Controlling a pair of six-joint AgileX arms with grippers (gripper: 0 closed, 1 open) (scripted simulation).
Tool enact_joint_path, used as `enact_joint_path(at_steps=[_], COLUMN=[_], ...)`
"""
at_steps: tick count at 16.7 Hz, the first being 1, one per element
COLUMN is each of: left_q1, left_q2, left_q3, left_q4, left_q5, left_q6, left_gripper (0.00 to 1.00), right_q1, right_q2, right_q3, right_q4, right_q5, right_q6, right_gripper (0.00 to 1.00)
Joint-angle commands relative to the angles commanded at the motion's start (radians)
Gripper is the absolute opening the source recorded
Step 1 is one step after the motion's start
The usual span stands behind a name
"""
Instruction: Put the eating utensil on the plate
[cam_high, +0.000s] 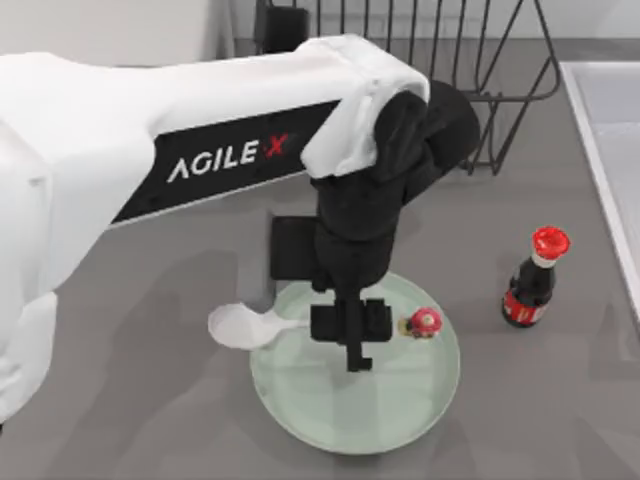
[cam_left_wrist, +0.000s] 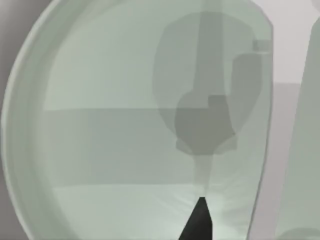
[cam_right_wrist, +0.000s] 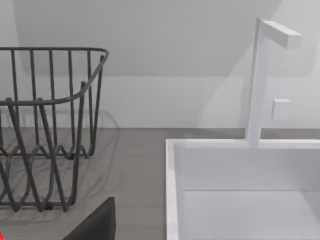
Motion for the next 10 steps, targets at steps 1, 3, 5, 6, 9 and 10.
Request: enact_joint_path(at_steps=[1, 3, 5, 6, 9, 10], left_q1=[0.000, 0.000, 0.005, 0.004, -0.009, -0.015], left_q2=[0.000, 0.000, -0.004, -0.006, -0.023, -0.030], left_q3=[0.000, 0.000, -0.003, -0.004, -0.013, -0.017], left_q4=[0.000, 0.000, -0.002, -0.004, -0.018, -0.024], left_q5=[0.000, 0.000, 0.000, 0.001, 0.011, 0.016], left_q6=[0.000, 0.000, 0.002, 0.004, 0.013, 0.018], left_gripper=[0.00, 0.00, 0.00, 0.00, 0.00, 0.00], right_q1=[0.000, 0.000, 0.000, 0.000, 0.000, 0.000], right_q2=[0.000, 0.000, 0.000, 0.000, 0.000, 0.000], right_q3=[0.000, 0.000, 0.000, 0.000, 0.000, 0.000], right_q4=[0.000, 0.000, 0.000, 0.000, 0.000, 0.000], right_q5=[0.000, 0.000, 0.000, 0.000, 0.000, 0.000], right_q6=[0.000, 0.000, 0.000, 0.000, 0.000, 0.000], right_gripper=[1.00, 1.00, 1.00, 1.00, 1.00, 1.00])
